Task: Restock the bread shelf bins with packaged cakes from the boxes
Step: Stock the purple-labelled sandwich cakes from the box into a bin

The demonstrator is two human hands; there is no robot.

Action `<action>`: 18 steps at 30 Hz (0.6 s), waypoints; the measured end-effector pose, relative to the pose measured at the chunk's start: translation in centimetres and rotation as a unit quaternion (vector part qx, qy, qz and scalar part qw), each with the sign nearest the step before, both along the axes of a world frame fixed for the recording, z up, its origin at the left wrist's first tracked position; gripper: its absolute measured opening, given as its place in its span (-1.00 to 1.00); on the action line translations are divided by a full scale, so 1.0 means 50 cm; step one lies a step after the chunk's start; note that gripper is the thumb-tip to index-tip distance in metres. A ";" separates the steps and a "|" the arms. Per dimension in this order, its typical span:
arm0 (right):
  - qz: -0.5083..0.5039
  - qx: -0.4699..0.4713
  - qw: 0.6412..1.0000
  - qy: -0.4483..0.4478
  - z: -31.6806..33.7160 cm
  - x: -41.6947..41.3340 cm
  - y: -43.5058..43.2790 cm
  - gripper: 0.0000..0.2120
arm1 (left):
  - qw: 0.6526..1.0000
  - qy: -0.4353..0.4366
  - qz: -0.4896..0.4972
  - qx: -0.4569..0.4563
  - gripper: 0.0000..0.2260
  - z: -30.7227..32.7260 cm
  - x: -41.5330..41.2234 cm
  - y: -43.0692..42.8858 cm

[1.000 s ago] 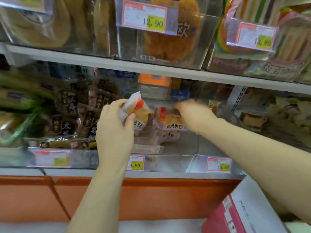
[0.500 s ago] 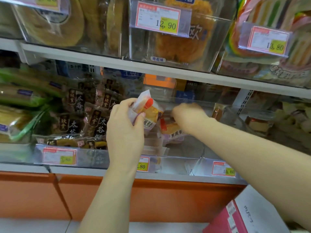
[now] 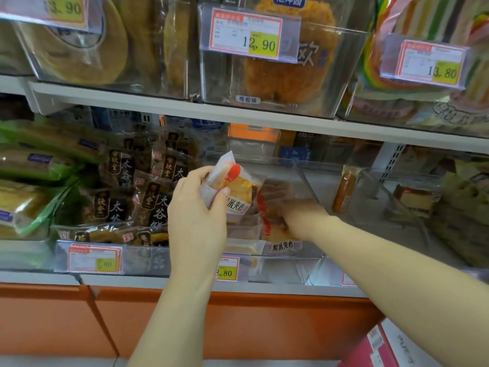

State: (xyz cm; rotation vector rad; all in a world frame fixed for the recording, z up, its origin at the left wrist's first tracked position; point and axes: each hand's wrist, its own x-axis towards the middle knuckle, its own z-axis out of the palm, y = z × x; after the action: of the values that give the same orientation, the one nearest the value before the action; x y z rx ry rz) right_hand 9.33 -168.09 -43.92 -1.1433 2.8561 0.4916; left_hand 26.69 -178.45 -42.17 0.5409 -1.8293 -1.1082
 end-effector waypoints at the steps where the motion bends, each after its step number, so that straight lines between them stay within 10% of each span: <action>1: -0.002 -0.023 1.000 0.018 0.014 0.002 0.012 -0.76 | 1.000 0.004 -0.008 0.012 -0.78 0.002 0.000 0.001; 7: 0.079 -0.342 0.925 -0.148 0.135 0.024 0.116 -0.31 | 0.993 0.016 -0.083 0.081 -0.78 0.008 -0.015 0.024; 18: 0.100 -0.228 0.964 -0.090 0.103 0.010 0.146 -0.58 | 0.949 -0.236 -0.204 -0.047 -0.66 -0.060 -0.116 0.084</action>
State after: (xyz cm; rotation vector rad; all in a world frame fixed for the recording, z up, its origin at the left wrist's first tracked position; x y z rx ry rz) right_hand 9.83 -160.78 -38.76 -1.4585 2.7780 -0.2788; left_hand 20.89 -174.26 -45.15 0.4014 -2.4824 -1.2232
